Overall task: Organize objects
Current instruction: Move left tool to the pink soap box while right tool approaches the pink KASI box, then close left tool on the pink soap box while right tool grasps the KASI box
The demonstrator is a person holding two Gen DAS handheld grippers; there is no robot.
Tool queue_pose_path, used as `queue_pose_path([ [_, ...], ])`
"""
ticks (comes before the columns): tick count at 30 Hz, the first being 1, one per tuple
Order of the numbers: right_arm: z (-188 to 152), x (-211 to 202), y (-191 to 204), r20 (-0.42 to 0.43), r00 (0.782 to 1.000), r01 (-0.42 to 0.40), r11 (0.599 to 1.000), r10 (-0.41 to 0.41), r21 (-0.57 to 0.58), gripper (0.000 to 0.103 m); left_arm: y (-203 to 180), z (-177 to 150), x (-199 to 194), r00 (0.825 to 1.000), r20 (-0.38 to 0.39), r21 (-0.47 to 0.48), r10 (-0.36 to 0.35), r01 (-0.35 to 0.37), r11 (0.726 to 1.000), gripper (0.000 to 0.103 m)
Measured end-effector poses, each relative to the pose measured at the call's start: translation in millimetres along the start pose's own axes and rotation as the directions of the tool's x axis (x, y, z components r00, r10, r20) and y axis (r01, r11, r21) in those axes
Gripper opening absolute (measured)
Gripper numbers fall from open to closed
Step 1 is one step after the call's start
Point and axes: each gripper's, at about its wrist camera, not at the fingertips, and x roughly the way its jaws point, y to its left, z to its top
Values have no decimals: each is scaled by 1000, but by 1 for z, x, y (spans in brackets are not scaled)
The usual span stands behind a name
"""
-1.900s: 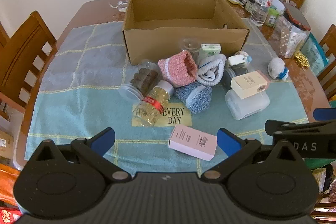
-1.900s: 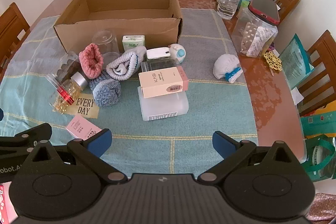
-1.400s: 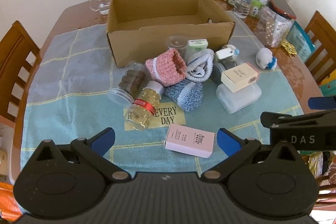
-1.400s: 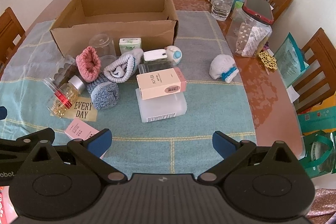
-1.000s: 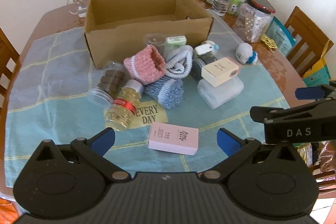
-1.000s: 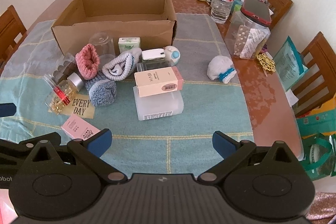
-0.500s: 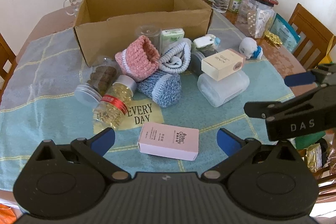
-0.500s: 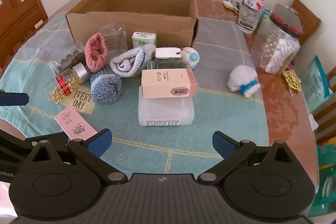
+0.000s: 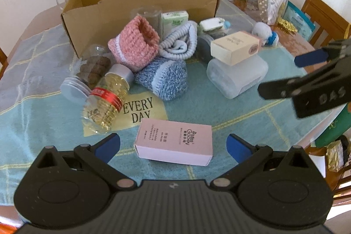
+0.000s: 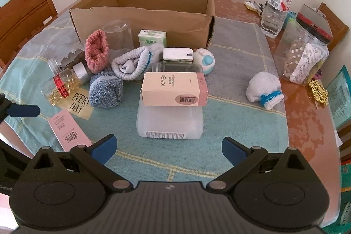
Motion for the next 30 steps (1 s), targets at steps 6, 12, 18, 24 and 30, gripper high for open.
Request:
queue_pose_path([
  [6, 1, 2, -7, 21, 1000, -14, 1000, 14, 13, 103, 4, -5, 15, 1000, -25, -11, 2, -3, 1000, 100],
  [12, 3, 2, -9, 56, 998, -23, 1000, 22, 5, 103, 4, -6, 21, 1000, -5, -2, -21, 21, 1000, 95],
  [18, 10, 6, -6, 90, 996, -19, 1000, 21, -16, 103, 6, -8, 23, 998, 1, 4, -55, 55, 998, 82],
  [24, 19, 25, -7, 98, 995, 12, 1000, -12, 0, 103, 11, -13, 20, 998, 6, -10, -57, 57, 998, 82],
  [30, 25, 39, -6, 103, 994, 25, 1000, -24, -4, 103, 12, -13, 20, 997, 8, -16, -71, 72, 997, 82],
])
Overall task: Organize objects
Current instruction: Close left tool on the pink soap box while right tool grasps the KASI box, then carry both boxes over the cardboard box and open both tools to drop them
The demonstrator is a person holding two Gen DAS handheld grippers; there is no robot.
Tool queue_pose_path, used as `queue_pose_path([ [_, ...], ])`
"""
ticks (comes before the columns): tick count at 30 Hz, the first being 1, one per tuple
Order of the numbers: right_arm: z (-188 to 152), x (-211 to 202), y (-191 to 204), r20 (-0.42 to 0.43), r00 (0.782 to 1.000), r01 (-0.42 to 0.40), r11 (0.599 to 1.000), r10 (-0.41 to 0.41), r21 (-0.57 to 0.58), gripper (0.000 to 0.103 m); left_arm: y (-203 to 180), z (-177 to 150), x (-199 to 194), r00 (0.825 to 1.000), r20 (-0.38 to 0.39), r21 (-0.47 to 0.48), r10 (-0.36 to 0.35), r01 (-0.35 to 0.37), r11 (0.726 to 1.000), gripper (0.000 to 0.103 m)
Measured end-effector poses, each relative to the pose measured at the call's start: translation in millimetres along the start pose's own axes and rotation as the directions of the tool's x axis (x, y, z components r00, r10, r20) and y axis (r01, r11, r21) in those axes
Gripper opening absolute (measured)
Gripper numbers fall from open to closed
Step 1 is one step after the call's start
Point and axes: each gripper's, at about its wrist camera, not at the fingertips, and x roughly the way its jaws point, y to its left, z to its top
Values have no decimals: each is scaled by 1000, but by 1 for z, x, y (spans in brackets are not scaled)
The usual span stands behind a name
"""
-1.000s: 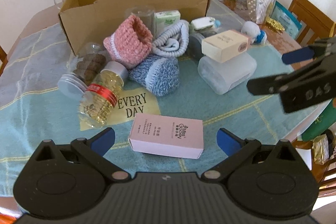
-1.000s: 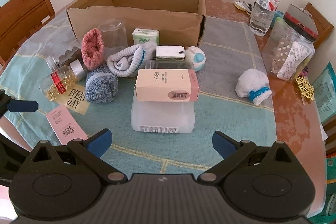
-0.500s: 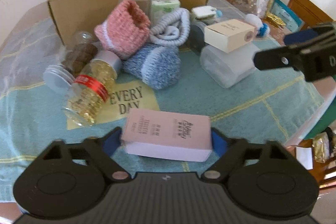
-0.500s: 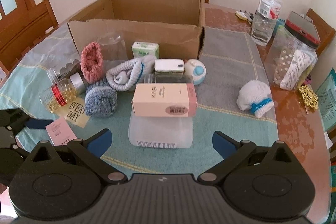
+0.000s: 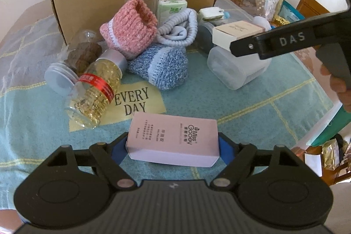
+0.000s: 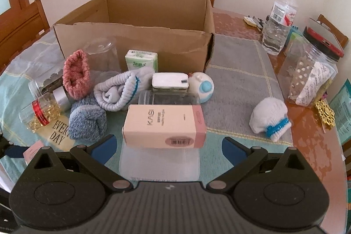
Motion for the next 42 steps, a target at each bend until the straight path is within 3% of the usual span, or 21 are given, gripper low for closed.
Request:
queue_pose_path([
  [5, 4, 6, 3, 13, 1000, -12, 1000, 12, -8, 102, -1, 0, 3, 1000, 10, -5, -2, 2, 1000, 82],
  [9, 4, 8, 4, 11, 1000, -19, 1000, 20, -15, 86, 1, 0, 2, 1000, 13, -8, -6, 6, 1000, 82],
  [11, 5, 11, 4, -9, 999, -36, 999, 36, -17, 84, 1, 2, 3, 1000, 11, -7, -2, 2, 1000, 82],
  [25, 38, -9, -2, -124, 990, -78, 996, 72, -45, 83, 10, 44, -30, 997, -70, -64, -18, 13, 998, 82],
  [35, 72, -12, -11, -134, 984, -122, 991, 113, -60, 83, 34, 92, -45, 996, -74, -102, 47, -54, 993, 82],
  [42, 105, -14, -16, -100, 984, -153, 987, 147, -52, 83, 48, 141, -41, 994, -49, -45, 95, -97, 994, 82],
])
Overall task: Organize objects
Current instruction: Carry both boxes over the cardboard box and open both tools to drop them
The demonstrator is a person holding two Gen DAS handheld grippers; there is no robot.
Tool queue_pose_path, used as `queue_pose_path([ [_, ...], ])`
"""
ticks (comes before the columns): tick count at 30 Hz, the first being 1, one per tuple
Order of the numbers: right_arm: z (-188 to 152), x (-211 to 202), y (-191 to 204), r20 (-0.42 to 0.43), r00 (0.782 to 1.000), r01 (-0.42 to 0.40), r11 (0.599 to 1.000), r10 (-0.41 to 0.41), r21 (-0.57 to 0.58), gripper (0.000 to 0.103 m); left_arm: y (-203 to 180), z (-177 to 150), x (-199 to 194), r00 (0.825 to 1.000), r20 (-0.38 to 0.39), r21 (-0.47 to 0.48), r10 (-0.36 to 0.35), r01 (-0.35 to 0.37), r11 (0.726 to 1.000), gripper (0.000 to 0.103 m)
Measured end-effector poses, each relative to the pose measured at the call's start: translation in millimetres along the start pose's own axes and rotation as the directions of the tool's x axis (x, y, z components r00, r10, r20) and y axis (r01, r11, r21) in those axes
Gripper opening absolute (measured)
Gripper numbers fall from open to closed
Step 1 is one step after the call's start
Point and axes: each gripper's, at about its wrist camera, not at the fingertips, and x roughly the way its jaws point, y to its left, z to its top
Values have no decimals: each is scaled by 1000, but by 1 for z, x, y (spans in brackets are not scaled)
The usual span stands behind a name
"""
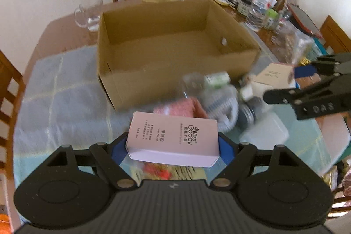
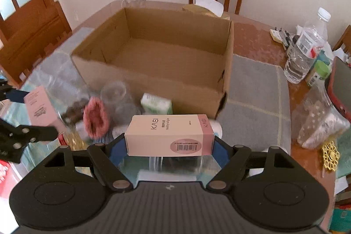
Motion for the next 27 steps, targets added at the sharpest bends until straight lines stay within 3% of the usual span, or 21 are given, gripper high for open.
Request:
queue_pose_path([
  [7, 48, 0, -10, 75, 997, 19, 999, -16, -38, 83, 15, 71, 6, 995, 87, 25, 49, -51, 998, 82],
  [11, 70, 11, -15, 93, 995, 23, 999, -19, -42, 83, 23, 102, 24, 993, 96, 13, 66, -67, 998, 82],
  [23, 85, 46, -17, 51, 999, 13, 999, -11, -44, 83, 34, 120, 75, 996, 32, -29, 82, -82, 996, 82],
  [27, 85, 49, -17, 36, 999, 1, 999, 0, -38, 100, 37, 125, 84, 995, 43, -40, 95, -93, 995, 82],
])
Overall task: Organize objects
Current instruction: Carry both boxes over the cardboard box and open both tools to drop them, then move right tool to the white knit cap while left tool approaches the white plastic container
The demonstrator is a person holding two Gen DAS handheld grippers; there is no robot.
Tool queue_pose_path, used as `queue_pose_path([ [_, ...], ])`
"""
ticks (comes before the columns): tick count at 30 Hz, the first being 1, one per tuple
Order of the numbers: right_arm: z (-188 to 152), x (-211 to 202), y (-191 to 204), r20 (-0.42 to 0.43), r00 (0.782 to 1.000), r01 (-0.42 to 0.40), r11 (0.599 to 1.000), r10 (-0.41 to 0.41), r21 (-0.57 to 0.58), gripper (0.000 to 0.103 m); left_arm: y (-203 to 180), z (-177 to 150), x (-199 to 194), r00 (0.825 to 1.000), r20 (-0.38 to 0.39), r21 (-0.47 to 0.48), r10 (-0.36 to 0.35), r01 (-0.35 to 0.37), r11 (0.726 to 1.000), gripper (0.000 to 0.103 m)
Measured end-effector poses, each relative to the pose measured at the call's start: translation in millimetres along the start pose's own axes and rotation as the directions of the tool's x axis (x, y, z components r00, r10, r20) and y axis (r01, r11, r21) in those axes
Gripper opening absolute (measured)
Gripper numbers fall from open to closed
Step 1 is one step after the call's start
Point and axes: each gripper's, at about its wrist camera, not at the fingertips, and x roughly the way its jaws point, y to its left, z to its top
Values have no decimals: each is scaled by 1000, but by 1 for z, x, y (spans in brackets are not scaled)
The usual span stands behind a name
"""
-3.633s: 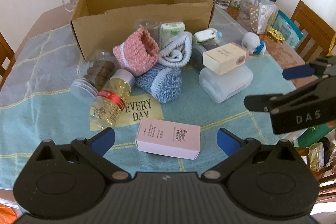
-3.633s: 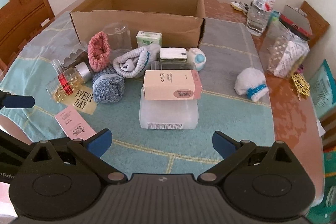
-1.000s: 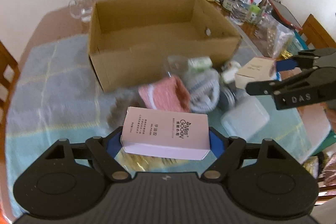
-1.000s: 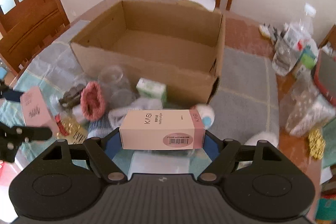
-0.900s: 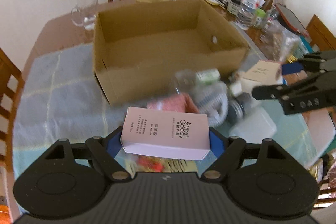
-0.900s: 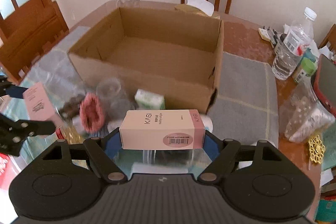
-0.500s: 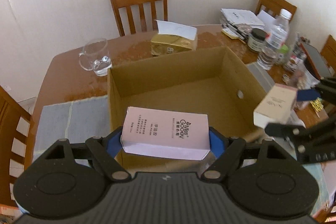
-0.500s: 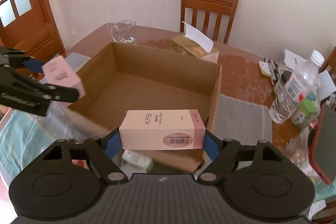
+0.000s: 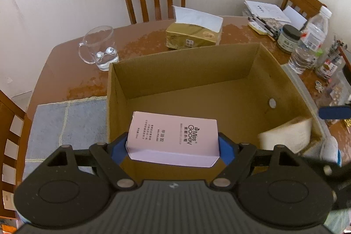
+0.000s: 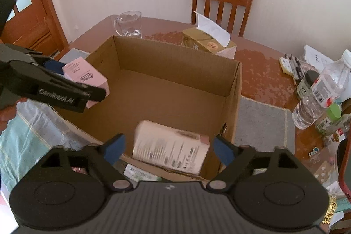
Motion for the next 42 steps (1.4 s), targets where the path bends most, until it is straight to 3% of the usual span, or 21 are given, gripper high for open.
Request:
queue_pose_path([
  [2, -2, -4, -1, 11, 1000, -11, 1000, 11, 2, 103, 1, 2, 0, 1000, 27, -8, 7, -7, 1000, 95],
  [4, -3, -9, 0, 20, 1000, -14, 1000, 14, -6, 103, 2, 5, -2, 998, 46, -23, 36, -35, 999, 99],
  [9, -7, -26, 1, 27, 999, 25, 999, -25, -26, 103, 0, 8, -18, 998, 58, -54, 14, -11, 998, 99],
  [14, -23, -45, 1, 48, 999, 6, 1000, -6, -10, 103, -13, -10, -43, 997, 76, -47, 13, -10, 999, 100],
  [18, -50, -55, 4, 71, 997, 30, 1000, -30, -4, 103, -26, -37, -60, 994, 102, -39, 33, -29, 999, 100],
  [22, -82, -63, 2, 57, 998, -5, 999, 3, 37, 103, -36, -66, -73, 996, 90, -68, 26, -20, 997, 101],
  [28, -127, -73, 1, 30, 999, 33, 995, -36, 98, 103, -47, -110, -84, 998, 59, -112, 14, -7, 994, 101],
  [34, -172, -73, -11, -22, 996, 86, 976, -83, 198, 103, -64, -141, -87, 999, 42, -87, 26, -22, 996, 101],
  [42, -199, -61, -52, -26, 995, 98, 987, -96, 124, 103, -95, -162, -86, 999, 16, -174, 50, -46, 984, 101],
])
